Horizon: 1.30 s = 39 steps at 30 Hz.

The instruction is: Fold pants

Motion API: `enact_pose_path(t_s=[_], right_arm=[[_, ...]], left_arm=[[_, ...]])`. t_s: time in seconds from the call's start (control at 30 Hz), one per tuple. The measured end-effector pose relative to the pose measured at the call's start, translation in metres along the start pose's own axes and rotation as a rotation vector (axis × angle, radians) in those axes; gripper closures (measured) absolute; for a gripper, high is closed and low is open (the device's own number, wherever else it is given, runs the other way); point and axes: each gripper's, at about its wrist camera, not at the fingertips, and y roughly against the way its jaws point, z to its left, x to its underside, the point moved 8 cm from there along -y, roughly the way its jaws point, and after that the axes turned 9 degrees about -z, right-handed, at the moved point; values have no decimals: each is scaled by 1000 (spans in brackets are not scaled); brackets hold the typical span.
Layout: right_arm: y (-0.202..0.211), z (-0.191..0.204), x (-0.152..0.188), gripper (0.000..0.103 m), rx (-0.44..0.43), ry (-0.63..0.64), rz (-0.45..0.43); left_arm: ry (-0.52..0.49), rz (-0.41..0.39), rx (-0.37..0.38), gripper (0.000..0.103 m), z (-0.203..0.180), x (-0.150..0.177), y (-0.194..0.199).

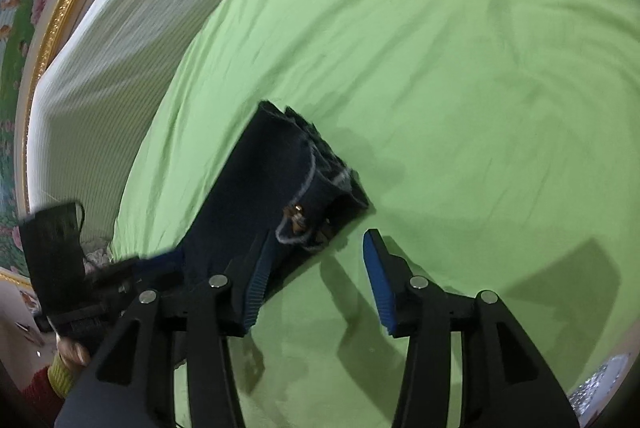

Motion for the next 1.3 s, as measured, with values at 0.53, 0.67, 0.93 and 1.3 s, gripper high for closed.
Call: enact_pose_path(t_s=[0.53, 0.67, 0.93, 1.3], right_arm=[[-28, -8, 2, 90, -148, -148, -24], [-31, -7, 4, 90, -164, -147, -10], [-31, -9, 6, 86, -185, -148, 20], [-8, 41, -3, 88, -263, 41, -30]], left_arm=[[-59, 153, 46, 45, -18, -63, -89], [-91, 187, 63, 45, -26, -66, -110], [-105, 198, 130, 76, -41, -71, -119], [-20, 72, 199, 91, -41, -82, -65]])
